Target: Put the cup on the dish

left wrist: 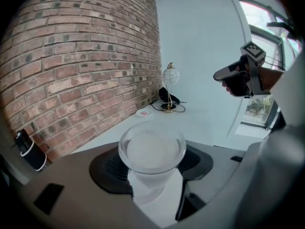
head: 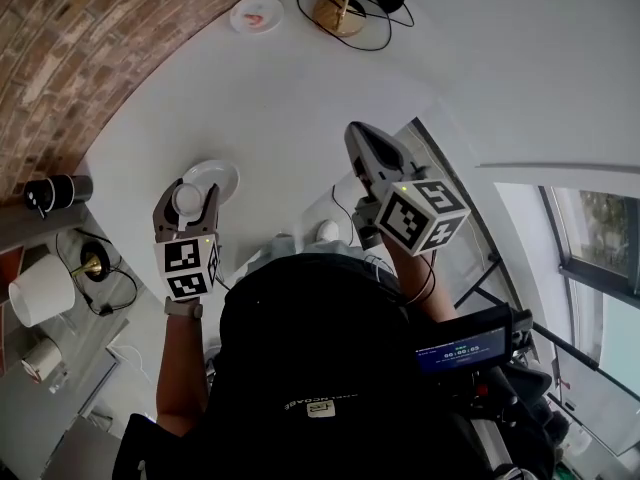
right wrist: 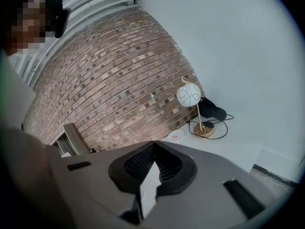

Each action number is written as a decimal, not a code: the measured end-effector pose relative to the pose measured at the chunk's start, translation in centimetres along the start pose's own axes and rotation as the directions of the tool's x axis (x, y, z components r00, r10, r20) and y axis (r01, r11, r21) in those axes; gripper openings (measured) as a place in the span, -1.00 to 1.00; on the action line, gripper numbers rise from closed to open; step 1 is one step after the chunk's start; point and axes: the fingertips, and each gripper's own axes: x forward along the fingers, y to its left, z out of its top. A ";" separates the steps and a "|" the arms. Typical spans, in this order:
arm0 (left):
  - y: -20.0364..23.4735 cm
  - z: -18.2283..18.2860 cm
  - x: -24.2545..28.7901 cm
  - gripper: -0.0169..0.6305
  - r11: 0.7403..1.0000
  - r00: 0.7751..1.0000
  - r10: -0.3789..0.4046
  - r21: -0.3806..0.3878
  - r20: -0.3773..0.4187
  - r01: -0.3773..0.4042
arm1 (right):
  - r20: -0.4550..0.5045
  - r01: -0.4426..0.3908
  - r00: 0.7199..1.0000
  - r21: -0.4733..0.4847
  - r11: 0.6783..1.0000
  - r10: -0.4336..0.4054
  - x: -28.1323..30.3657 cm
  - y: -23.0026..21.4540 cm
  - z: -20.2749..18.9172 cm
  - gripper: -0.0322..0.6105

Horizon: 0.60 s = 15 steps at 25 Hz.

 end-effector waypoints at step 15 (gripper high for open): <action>2.2 -5.0 3.4 -0.12 0.999 0.998 -0.033 0.004 -0.043 0.034 | -0.025 0.077 0.997 -0.038 0.996 -0.078 0.5 1.4 -1.0 -0.89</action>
